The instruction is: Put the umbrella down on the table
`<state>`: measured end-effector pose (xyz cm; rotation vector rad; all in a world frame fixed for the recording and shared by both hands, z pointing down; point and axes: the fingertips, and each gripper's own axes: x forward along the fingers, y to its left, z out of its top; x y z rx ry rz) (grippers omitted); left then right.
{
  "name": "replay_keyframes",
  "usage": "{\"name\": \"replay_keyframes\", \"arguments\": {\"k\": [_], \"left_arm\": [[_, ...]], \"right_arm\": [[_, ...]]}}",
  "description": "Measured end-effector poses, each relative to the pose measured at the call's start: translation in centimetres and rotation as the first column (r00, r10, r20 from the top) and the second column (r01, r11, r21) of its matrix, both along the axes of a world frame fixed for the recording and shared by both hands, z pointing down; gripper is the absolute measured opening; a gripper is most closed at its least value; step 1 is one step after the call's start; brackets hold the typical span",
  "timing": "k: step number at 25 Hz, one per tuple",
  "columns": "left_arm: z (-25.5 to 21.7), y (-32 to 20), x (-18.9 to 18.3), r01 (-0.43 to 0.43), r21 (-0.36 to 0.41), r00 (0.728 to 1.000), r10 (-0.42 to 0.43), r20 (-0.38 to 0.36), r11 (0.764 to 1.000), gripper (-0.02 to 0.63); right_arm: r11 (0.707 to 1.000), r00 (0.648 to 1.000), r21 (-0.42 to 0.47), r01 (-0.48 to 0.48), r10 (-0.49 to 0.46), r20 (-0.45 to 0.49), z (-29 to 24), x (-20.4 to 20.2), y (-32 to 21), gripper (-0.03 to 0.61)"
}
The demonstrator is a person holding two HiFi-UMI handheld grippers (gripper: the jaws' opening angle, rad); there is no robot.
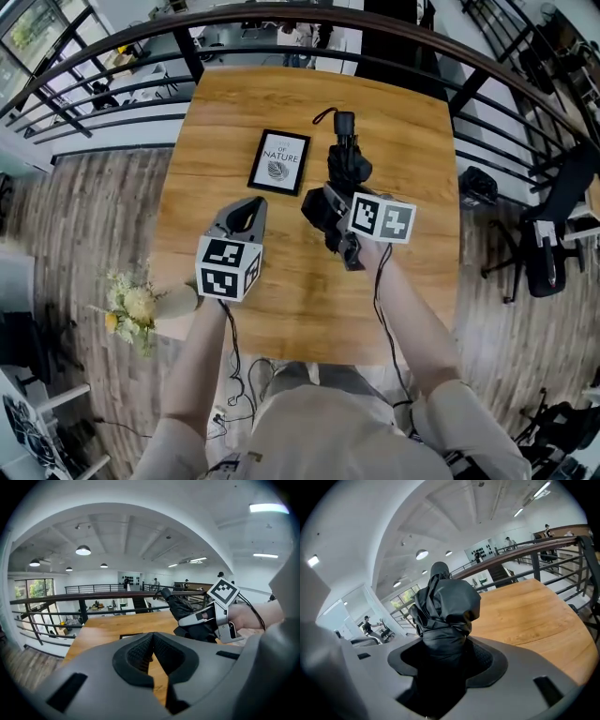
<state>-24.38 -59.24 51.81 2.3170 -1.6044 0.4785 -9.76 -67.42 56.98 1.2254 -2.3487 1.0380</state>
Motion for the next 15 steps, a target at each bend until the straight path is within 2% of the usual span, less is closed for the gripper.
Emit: {"name": "replay_keyframes", "arguments": {"k": [2,6,11,15], "left_arm": [[2.3,-0.9,0.1,0.004,-0.041,0.999,-0.005,-0.033,0.999,0.017],[5.5,-2.0,0.7,-0.034,-0.091,0.997,0.028,-0.067,0.995,0.017],[7.4,-2.9,-0.7,0.04,-0.131,0.989,-0.059,-0.137,0.991,0.017],[9.0,-3.0,-0.6,0.039,-0.161,0.99,-0.061,-0.131,0.986,0.017]], "right_arm": [[0.999,1.0,-0.043,-0.008,0.007,-0.019,2.9,-0.1,-1.1,0.27],[0.991,0.999,-0.124,-0.048,0.05,0.008,8.0,-0.2,-2.8,0.27],[0.981,0.999,-0.19,-0.044,0.037,-0.04,13.2,-0.6,-3.8,0.271],[0.966,0.997,-0.251,-0.068,0.055,-0.056,16.4,-1.0,-4.4,0.272]]}}
